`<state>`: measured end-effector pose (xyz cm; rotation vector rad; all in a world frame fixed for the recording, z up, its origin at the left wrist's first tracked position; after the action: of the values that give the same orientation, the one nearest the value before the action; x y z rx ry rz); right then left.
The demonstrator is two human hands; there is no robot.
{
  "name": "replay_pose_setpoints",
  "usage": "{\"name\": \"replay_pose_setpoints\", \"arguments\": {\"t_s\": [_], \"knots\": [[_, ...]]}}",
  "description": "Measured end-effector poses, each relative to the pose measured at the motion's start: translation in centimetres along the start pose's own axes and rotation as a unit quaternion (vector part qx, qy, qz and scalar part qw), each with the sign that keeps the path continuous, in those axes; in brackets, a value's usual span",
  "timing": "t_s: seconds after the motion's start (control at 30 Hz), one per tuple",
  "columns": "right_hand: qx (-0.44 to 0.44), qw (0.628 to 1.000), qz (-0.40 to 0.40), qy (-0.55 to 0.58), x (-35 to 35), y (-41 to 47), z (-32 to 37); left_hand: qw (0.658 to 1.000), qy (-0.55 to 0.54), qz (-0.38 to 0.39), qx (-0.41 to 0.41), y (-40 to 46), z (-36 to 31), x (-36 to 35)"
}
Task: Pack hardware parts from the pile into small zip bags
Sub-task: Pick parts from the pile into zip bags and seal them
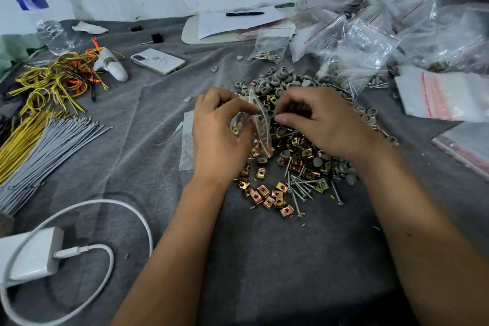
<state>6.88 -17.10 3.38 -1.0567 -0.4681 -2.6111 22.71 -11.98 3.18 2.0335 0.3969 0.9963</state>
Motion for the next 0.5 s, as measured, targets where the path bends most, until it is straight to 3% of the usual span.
{"name": "replay_pose_setpoints", "arguments": {"t_s": [0.1,0.5], "knots": [[0.020,0.999,-0.042,0.020,-0.4,-0.1,1.4,1.000,-0.003,0.000,-0.006,0.0,0.0,-0.1],[0.038,0.994,-0.085,-0.060,-1.7,-0.5,2.7,0.999,-0.001,-0.034,-0.020,0.0,0.0,0.7]]}}
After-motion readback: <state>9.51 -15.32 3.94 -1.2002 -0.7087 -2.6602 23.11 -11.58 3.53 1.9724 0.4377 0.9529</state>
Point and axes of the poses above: each hand's wrist, its own y-axis towards the middle knuckle, its own x-axis out of the back of the hand, z = x × y, the point moved 10 cm from there along y, towards the middle knuckle, and after that the axes turned 15 degrees about -x, right-handed, at the moved point
